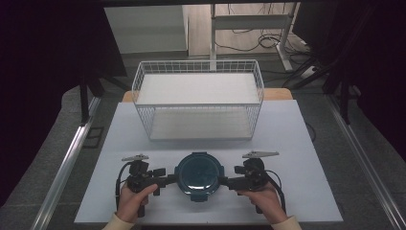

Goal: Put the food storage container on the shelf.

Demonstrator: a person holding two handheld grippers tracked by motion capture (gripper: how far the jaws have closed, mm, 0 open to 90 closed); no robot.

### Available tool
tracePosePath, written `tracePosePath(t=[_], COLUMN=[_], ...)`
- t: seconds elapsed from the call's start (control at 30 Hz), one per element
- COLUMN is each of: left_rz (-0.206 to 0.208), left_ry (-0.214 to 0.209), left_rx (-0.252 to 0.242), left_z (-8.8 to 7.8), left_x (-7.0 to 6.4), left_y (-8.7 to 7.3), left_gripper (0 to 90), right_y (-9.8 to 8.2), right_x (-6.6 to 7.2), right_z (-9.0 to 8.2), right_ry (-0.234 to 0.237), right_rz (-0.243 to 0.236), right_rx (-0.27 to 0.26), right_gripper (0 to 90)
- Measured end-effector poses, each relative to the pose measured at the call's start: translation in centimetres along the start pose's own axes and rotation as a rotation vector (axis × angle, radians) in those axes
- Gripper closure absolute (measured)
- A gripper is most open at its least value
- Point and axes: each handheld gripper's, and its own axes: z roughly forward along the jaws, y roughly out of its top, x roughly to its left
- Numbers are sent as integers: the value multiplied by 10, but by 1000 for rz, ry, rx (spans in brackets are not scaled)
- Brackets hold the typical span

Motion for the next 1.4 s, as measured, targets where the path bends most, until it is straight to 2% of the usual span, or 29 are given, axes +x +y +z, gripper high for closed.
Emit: tracePosePath(t=[0.17,0.2,0.27,0.4,0.43,0.57,0.7,0.77,0.8,0.83,0.87,0.9,0.97,1.07,1.17,1.4], left_rz=[-21,-31,-39,-94,-94,-134,-143,-171,-173,-173,-161,-172,-179,-181,-190,-178], left_ry=[-34,-56,-54,-92,-92,-126,-140,-170,-166,-166,-148,-135,-139,-122,-126,-118], left_rx=[20,33,45,53,53,64,76,88,96,96,99,101,100,84,83,69], left_z=[7,13,18,22,22,29,33,37,39,39,39,40,40,37,36,29], left_x=[4,5,7,15,15,19,19,19,18,18,17,17,18,16,16,11], left_y=[0,1,1,1,1,1,-1,-3,-4,-4,-5,-6,-7,-6,-6,-8], left_gripper=[142,141,141,146,154,159,170,220,215,221,236,251,255,303,311,356], right_y=[1,0,-1,-3,-3,-5,-7,-9,-10,-10,-13,-14,-14,-13,-13,-14], right_x=[1,1,2,4,4,4,5,2,0,0,-4,-5,-6,-8,-9,-5], right_z=[10,14,19,27,28,33,36,38,39,39,40,39,37,36,35,27], right_ry=[14,14,25,23,26,66,83,101,119,119,148,151,145,150,148,147], right_rz=[35,45,69,109,117,164,184,220,242,242,288,292,305,320,343,330], right_rx=[16,26,39,25,25,25,34,39,41,41,35,26,-2,-2,2,-19], right_gripper=[84,82,80,89,95,112,117,174,181,181,189,206,256,271,287,350])
